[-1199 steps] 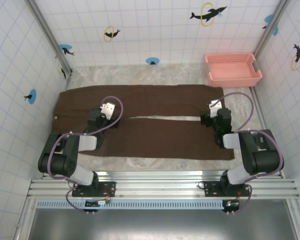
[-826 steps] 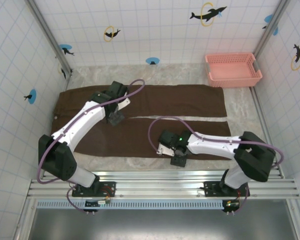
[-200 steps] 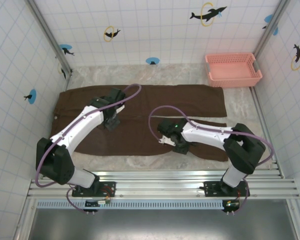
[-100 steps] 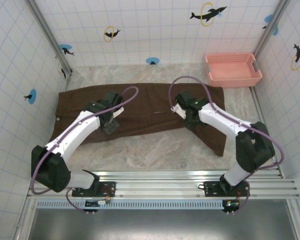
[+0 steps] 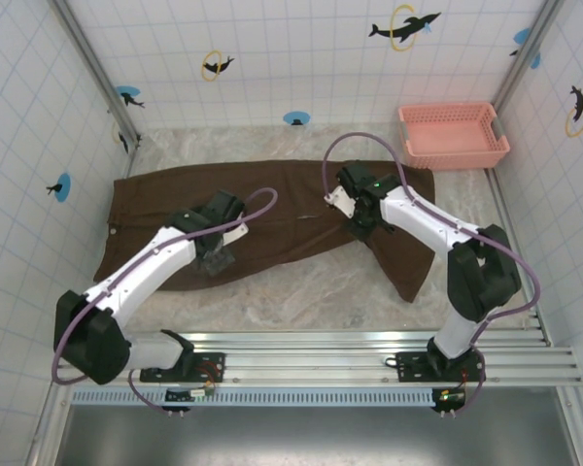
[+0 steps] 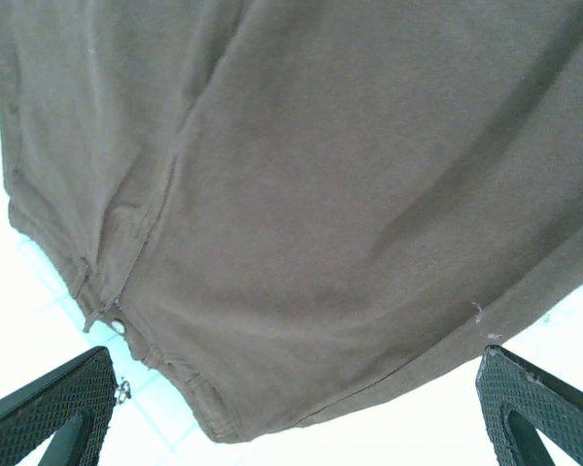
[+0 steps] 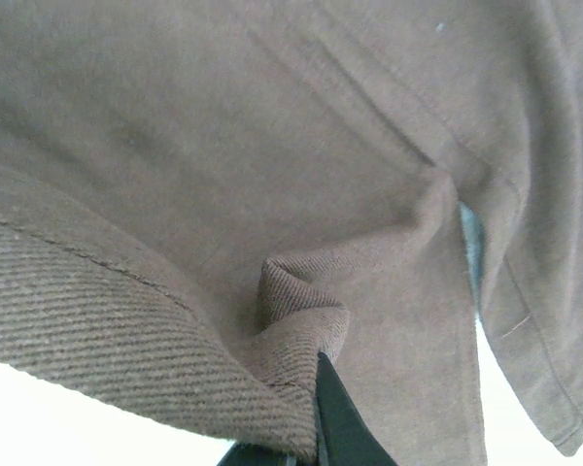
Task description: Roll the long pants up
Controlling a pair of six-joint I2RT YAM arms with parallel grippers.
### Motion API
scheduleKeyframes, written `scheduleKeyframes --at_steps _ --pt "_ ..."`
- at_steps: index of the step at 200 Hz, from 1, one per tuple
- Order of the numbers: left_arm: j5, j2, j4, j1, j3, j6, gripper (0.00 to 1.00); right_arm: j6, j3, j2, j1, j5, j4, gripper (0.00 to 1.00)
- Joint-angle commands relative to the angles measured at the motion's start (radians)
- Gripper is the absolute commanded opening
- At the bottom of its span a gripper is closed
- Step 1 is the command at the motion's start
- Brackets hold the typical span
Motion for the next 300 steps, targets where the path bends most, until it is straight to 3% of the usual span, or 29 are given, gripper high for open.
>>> scheduleKeyframes --at_steps 1,28,66,102,112,132,142,149,190,219,243,300 --pt "0.02 0.079 -0.007 -0.036 0.016 0.027 0.98 0.005 0.112 0.028 -0.035 -0.023 -0.014 0.0" --pt "-0.01 0.135 0.033 -0.062 -0.004 -0.005 0.98 0.01 0.206 0.07 -0.065 -0.034 -0.057 0.0" --pt "0.001 0.071 0.094 -0.064 -0.093 -0.01 0.97 0.014 0.26 0.096 -0.093 -0.086 -0.064 0.0" --pt "-0.086 0.132 0.148 -0.051 -0.123 -0.05 0.97 0.004 0.29 0.108 -0.096 -0.108 -0.074 0.0" --pt "-0.135 0.18 0.129 -0.044 -0.114 -0.068 0.89 0.0 0.287 0.103 -0.099 -0.101 -0.076 0.0" --pt "-0.224 0.243 0.074 -0.042 -0.07 -0.101 0.59 -0.006 0.274 0.097 -0.107 -0.093 -0.086 0.0" --pt "-0.253 0.241 0.067 -0.038 -0.065 -0.111 0.18 -0.012 0.267 0.093 -0.112 -0.085 -0.095 0.0" --pt "-0.266 0.233 0.064 -0.034 -0.068 -0.112 0.0 -0.016 0.261 0.089 -0.116 -0.081 -0.101 0.0" --pt "-0.274 0.202 0.038 0.031 -0.039 -0.114 0.0 -0.028 0.223 0.058 -0.138 -0.052 -0.128 0.0" --pt "-0.235 0.232 -0.049 0.114 0.122 -0.126 0.0 -0.04 0.209 0.054 -0.144 -0.007 -0.172 0.0" --pt "-0.27 0.311 -0.023 0.15 0.279 -0.039 0.0 -0.029 0.243 0.078 -0.148 -0.027 -0.193 0.0" --pt "-0.234 0.584 -0.023 0.256 0.619 0.06 0.0 -0.036 0.49 0.262 -0.156 -0.016 -0.304 0.0"
